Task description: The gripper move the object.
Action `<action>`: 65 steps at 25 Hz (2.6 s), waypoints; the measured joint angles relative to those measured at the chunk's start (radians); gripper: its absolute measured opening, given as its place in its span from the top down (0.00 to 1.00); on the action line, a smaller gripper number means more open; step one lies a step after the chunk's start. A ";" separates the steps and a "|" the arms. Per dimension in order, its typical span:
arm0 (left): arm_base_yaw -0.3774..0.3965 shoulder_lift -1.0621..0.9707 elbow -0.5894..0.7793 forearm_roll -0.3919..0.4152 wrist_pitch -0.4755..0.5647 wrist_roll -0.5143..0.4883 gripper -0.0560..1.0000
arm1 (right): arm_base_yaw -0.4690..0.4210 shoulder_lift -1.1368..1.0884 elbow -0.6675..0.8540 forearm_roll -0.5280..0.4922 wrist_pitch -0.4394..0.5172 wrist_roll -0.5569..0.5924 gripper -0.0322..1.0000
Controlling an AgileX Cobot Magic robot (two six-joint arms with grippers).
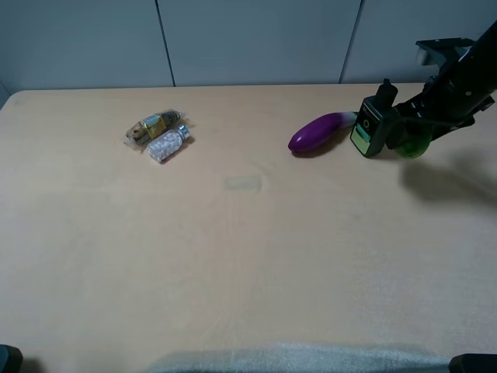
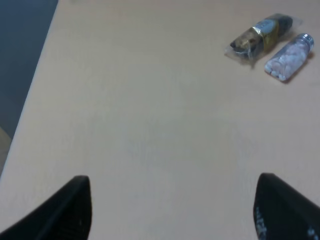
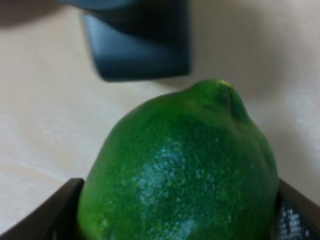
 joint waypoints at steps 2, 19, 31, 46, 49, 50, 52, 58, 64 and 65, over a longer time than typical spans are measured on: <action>0.000 0.000 0.000 0.000 0.000 0.000 0.25 | 0.003 0.011 0.006 0.003 -0.001 -0.003 0.48; 0.000 0.000 0.000 0.000 0.000 0.000 0.25 | 0.003 0.043 0.070 0.003 -0.034 -0.009 0.48; 0.000 0.000 0.000 0.000 0.000 0.000 0.25 | 0.003 0.043 0.070 0.003 -0.037 -0.009 0.48; 0.000 0.000 0.000 0.000 0.000 0.000 0.25 | 0.003 0.043 0.070 0.003 -0.017 -0.009 0.48; 0.000 0.000 0.000 0.000 0.000 0.000 0.25 | 0.003 0.043 0.070 0.003 -0.017 -0.009 0.48; 0.000 0.000 0.000 0.000 0.000 0.000 0.25 | 0.003 0.043 0.070 0.003 -0.018 -0.009 0.48; 0.000 0.000 0.000 0.000 0.000 0.000 0.25 | 0.003 0.043 0.071 0.003 -0.025 -0.009 0.48; 0.000 0.000 0.000 0.000 0.000 0.000 0.25 | 0.003 0.043 0.071 0.003 -0.030 -0.009 0.48; 0.000 0.000 0.000 0.000 0.000 0.000 0.25 | 0.003 0.043 0.071 0.003 -0.037 -0.009 0.48; 0.000 0.000 0.000 0.000 0.000 0.000 0.25 | 0.003 0.043 0.071 0.003 -0.038 -0.009 0.48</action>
